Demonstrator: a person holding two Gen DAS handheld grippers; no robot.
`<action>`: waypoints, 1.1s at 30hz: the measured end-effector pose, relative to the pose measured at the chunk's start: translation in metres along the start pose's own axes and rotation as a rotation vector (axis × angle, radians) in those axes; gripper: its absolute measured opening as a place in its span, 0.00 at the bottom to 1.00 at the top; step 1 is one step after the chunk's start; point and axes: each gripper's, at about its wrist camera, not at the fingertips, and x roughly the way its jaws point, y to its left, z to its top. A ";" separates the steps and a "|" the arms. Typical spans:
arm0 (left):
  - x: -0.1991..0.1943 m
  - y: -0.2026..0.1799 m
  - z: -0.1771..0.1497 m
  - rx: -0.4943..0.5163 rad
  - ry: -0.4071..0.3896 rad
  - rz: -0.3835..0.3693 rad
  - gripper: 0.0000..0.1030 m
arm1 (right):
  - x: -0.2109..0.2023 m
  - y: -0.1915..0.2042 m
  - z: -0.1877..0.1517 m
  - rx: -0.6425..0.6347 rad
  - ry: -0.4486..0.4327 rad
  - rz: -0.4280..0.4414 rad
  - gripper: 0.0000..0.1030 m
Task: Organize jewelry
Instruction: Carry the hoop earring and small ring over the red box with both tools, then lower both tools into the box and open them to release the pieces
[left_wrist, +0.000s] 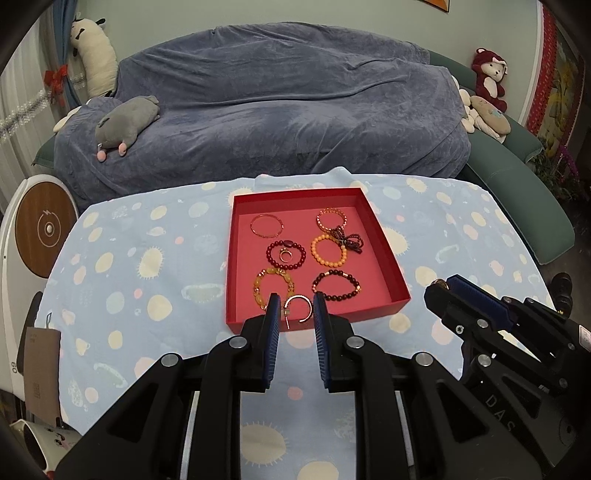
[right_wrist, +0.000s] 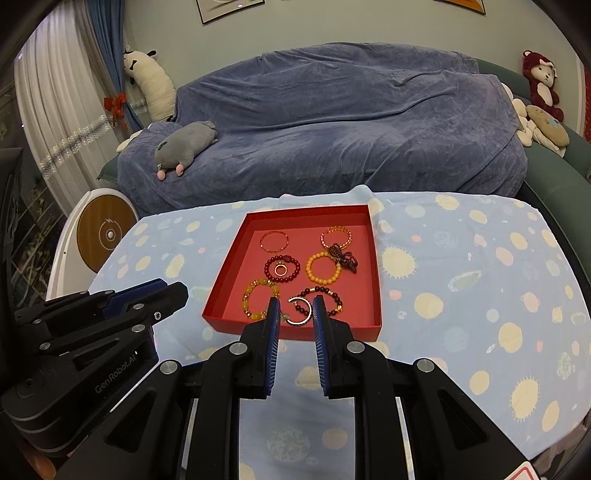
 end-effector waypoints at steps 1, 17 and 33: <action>0.006 0.001 0.004 -0.001 0.002 0.001 0.17 | 0.007 -0.002 0.004 -0.001 0.002 -0.003 0.16; 0.122 0.020 0.039 -0.014 0.092 0.030 0.17 | 0.128 -0.024 0.035 0.015 0.100 -0.034 0.17; 0.200 0.028 0.044 -0.019 0.174 0.048 0.17 | 0.201 -0.041 0.039 0.040 0.174 -0.046 0.16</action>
